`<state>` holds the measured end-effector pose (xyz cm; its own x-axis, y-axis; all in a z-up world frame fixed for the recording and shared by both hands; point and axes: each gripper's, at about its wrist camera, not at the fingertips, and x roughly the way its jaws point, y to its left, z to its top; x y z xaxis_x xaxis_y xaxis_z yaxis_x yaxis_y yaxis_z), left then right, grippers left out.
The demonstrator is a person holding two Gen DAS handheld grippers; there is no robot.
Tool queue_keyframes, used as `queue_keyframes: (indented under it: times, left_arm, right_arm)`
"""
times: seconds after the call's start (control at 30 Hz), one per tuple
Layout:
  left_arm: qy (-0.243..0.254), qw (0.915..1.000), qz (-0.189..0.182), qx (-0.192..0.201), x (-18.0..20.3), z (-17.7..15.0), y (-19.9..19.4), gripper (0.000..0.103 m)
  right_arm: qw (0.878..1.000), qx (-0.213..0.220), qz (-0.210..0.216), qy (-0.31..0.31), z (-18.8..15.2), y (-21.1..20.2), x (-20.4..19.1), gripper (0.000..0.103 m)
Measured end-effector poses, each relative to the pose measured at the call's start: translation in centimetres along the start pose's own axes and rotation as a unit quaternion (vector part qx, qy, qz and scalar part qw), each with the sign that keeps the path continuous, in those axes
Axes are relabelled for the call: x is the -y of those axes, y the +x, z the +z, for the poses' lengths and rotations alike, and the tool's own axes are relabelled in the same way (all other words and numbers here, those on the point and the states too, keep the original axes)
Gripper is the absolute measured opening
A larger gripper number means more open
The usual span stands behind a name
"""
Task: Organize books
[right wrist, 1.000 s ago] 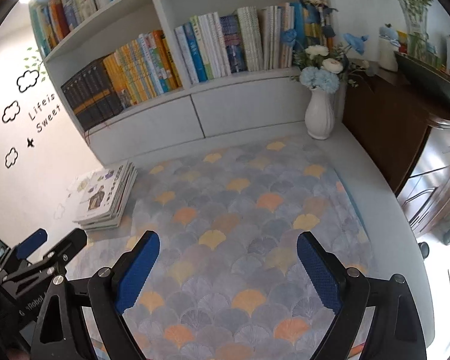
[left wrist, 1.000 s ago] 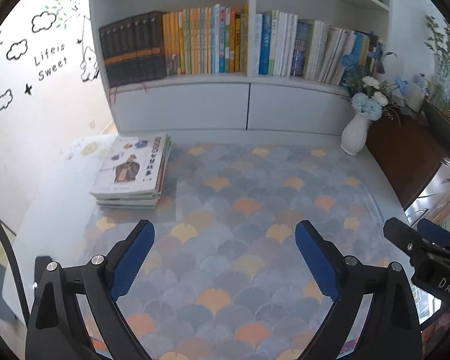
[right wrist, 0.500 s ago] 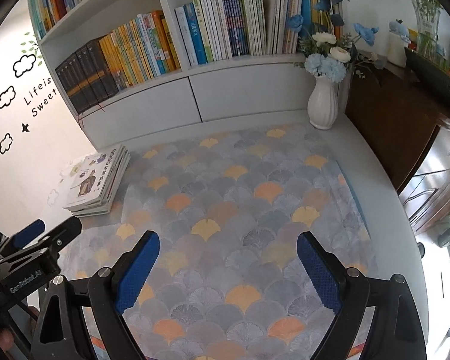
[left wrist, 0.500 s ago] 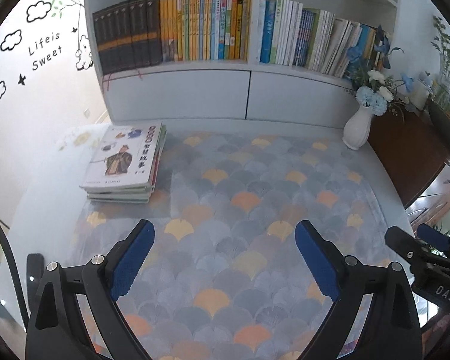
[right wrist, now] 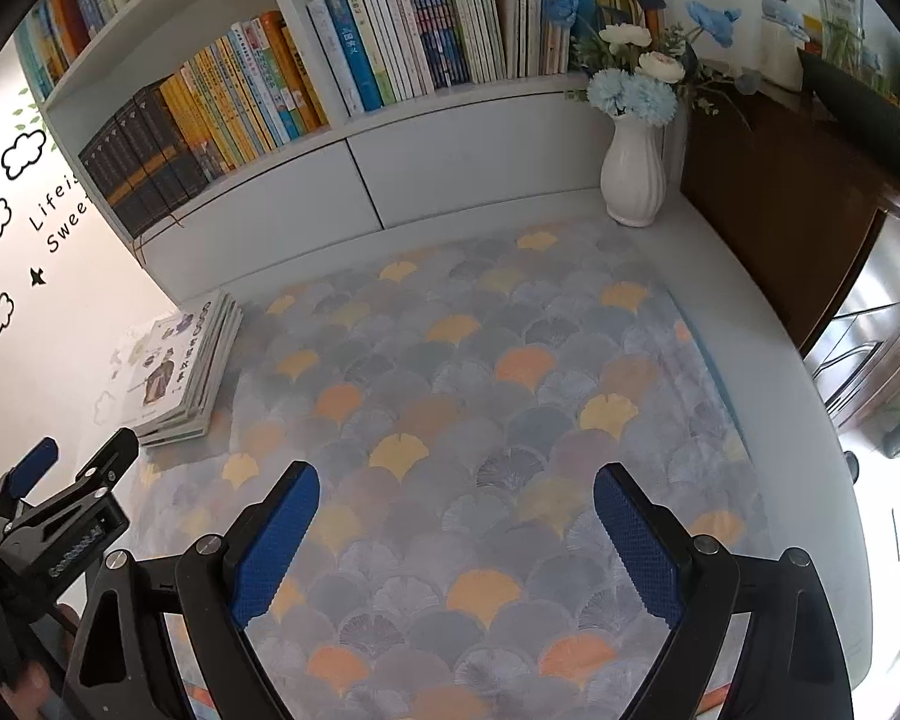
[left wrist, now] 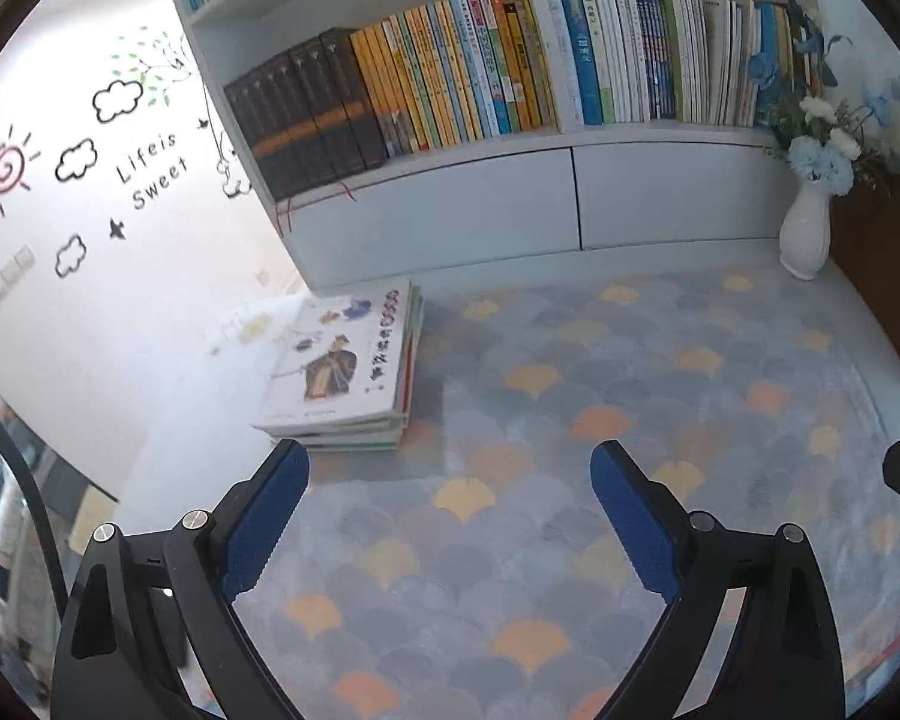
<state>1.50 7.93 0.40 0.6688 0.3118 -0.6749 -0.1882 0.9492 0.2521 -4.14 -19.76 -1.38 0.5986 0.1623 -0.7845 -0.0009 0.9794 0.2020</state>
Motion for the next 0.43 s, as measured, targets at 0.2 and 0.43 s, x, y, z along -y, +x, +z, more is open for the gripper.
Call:
queue_keyframes:
  times: [0.2,0.43]
  left_arm:
    - [-0.016,0.9998,0.007,0.006,-0.6,0.3,0.2,0.103]
    - [-0.002,0.9989,0.003,0.047,-0.1,0.5,-0.7,0.103]
  right_arm:
    - [1.0,-0.004,-0.004,-0.007,0.0,0.5,-0.4,0.092]
    - [1.0,-0.014,0.001,0.003,0.2,1.5,0.0,0.092]
